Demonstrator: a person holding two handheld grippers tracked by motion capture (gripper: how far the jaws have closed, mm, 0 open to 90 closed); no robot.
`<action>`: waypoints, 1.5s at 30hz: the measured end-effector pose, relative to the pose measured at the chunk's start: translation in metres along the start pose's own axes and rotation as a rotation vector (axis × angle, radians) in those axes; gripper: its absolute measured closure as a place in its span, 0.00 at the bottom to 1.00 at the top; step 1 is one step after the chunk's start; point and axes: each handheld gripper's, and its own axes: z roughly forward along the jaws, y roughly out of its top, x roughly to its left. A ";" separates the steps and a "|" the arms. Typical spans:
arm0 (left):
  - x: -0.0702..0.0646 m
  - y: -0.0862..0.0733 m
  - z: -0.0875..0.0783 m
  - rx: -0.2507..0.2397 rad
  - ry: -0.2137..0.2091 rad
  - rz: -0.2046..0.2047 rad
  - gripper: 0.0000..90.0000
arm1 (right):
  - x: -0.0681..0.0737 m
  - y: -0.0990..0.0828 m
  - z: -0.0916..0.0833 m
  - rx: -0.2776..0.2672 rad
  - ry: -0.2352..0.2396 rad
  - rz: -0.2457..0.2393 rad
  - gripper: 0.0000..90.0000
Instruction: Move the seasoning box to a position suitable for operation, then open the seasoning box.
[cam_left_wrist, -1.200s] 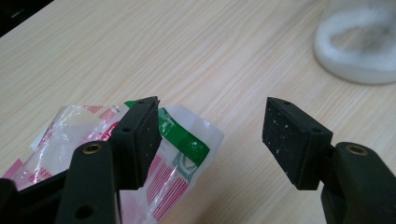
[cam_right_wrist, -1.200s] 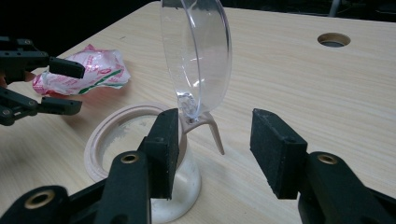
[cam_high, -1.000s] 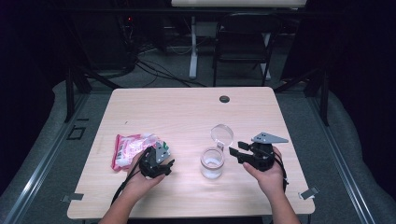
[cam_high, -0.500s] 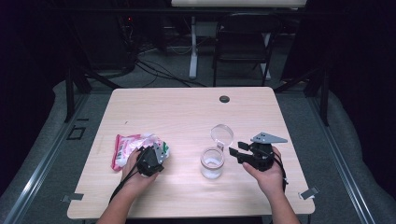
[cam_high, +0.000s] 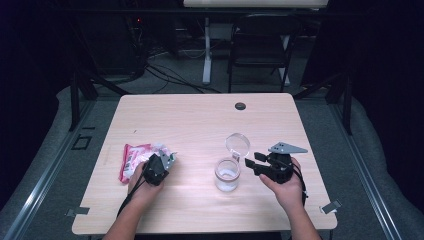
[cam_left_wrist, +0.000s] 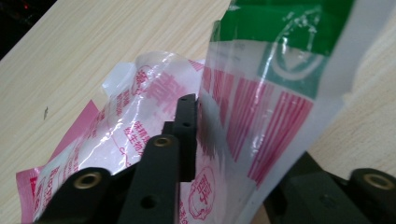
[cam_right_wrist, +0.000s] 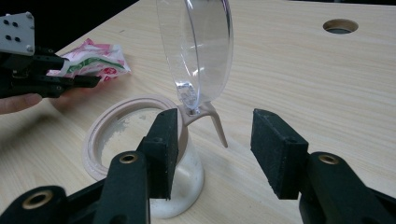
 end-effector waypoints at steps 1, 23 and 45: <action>0.000 0.000 0.000 0.000 0.000 0.000 0.85 | 0.000 0.000 0.000 0.000 0.000 0.000 0.57; 0.055 -0.008 -0.021 -0.069 -0.124 -0.304 1.00 | -0.001 -0.004 -0.003 0.002 -0.006 0.017 0.57; 0.104 -0.014 -0.070 -0.168 -0.024 -0.417 1.00 | 0.001 -0.007 -0.009 -0.006 -0.008 0.014 0.57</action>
